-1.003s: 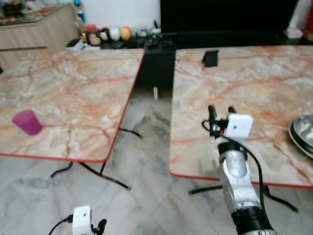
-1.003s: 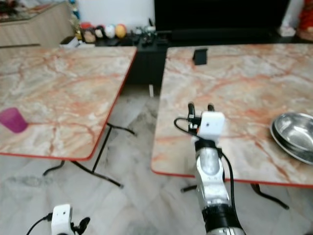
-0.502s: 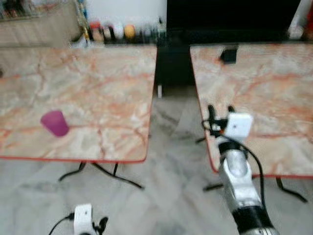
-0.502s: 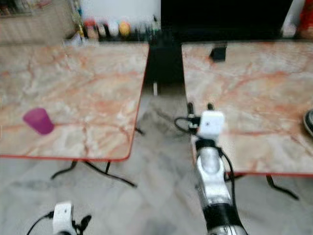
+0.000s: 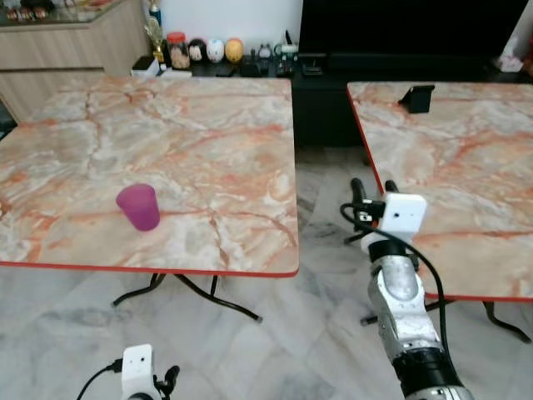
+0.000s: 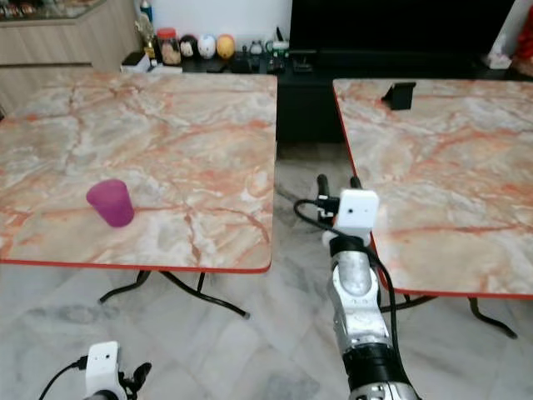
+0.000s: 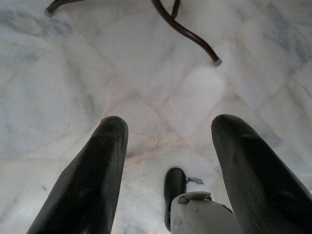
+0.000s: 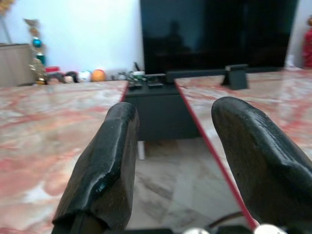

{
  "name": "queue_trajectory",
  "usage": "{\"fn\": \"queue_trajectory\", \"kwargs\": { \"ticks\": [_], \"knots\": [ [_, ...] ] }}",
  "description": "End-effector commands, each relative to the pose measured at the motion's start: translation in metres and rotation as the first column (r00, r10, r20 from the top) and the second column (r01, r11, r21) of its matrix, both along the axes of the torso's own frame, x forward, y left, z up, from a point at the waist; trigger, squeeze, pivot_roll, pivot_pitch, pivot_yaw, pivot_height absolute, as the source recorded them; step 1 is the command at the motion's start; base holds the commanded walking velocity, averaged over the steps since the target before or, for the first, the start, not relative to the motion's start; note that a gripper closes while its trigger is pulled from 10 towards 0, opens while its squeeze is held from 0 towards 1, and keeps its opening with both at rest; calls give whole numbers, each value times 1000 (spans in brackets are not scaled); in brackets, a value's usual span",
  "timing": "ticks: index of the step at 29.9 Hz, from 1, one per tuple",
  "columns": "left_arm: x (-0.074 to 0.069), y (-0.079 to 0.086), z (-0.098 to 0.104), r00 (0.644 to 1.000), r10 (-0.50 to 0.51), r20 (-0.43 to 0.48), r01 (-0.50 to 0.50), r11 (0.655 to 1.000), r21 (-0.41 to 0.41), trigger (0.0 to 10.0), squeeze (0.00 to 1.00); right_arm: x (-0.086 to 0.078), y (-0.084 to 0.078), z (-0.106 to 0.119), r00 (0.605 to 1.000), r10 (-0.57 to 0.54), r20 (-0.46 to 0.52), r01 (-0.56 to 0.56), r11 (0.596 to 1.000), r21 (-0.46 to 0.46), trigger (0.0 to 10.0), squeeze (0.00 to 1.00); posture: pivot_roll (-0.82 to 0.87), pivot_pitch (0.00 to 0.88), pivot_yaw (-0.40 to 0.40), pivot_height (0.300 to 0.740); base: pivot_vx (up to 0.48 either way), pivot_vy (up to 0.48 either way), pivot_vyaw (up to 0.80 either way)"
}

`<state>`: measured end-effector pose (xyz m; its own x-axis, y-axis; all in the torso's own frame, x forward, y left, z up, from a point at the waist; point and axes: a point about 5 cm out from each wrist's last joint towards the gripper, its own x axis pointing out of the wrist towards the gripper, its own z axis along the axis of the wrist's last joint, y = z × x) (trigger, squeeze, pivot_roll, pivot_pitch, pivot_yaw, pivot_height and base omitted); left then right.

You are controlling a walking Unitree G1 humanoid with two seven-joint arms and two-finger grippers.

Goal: Setting the table

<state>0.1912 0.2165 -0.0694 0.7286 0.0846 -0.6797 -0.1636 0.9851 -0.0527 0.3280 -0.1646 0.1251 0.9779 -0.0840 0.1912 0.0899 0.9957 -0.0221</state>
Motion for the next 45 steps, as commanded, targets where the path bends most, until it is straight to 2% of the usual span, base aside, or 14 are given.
{"fn": "queue_trajectory", "kwargs": {
  "ticks": [1,7,9,13,18,19,25,26,27,28,31,34,39,45],
  "knots": [
    [-4,1,-2,1000,4,-12,-4,1000,0,10000,0,-4,-6,-16,997,-27,-71,27,1000,-1,10000,0,-58,0,19,740,0,0,0],
    [-5,1,-2,1000,4,-11,-4,1000,-1,10000,0,-12,-9,-44,984,-21,-179,28,999,37,10000,0,-54,0,18,740,0,0,0],
    [-5,1,-2,1000,5,-11,-5,1000,-1,10000,0,-13,-10,-47,982,-21,-190,30,999,42,10000,0,-54,0,18,740,0,0,0],
    [-6,1,-3,1000,4,-12,-4,1000,-1,10000,0,-22,-9,-74,952,10,-307,7,998,54,10000,0,-54,0,18,740,0,0,0],
    [-6,2,-3,1000,4,-12,-4,1000,-1,10000,0,-30,-10,-91,926,25,-376,-8,999,47,10000,0,-52,0,18,740,0,0,0],
    [-6,2,-3,1000,4,-13,-4,1000,0,10000,0,-35,-10,-103,904,34,-427,-13,998,54,10000,0,-53,0,18,740,0,0,0],
    [-7,1,-3,1000,1,-17,-1,1000,-1,10000,0,-51,-9,-129,843,61,-535,-36,998,57,10000,0,-53,0,19,740,0,0,0],
    [-7,1,-3,1000,1,-18,-1,1000,-1,10000,0,-58,-7,-138,815,75,-575,-45,997,66,10000,0,-54,0,19,740,0,0,0],
    [-7,1,-3,1000,1,-18,-1,1000,-1,10000,0,-58,-7,-138,815,75,-575,-45,997,66,10000,0,-54,0,19,740,0,0,0],
    [-7,1,-3,1000,0,-19,-1,1000,-1,10000,0,-67,-6,-149,772,86,-629,-57,996,67,10000,0,-54,0,19,740,0,0,0],
    [-7,1,-4,1000,1,-19,-1,1000,-1,10000,0,-75,-5,-158,737,95,-670,-65,995,70,10000,0,-51,0,17,740,0,0,0],
    [-7,0,-4,1000,3,-19,-3,1000,-1,10000,0,-94,-9,-175,667,84,-740,-45,996,72,10000,0,-43,0,16,740,0,0,0],
    [-8,1,-4,1000,5,-21,-5,1000,0,10000,0,-102,-10,-181,637,81,-766,-44,997,69,10000,0,-48,0,18,740,0,0,0],
    [-8,3,-4,1000,15,-24,-15,1000,-3,10000,0,-122,-10,-195,559,76,-826,-33,997,69,10000,0,-47,0,20,740,0,0,0]
  ]
}}
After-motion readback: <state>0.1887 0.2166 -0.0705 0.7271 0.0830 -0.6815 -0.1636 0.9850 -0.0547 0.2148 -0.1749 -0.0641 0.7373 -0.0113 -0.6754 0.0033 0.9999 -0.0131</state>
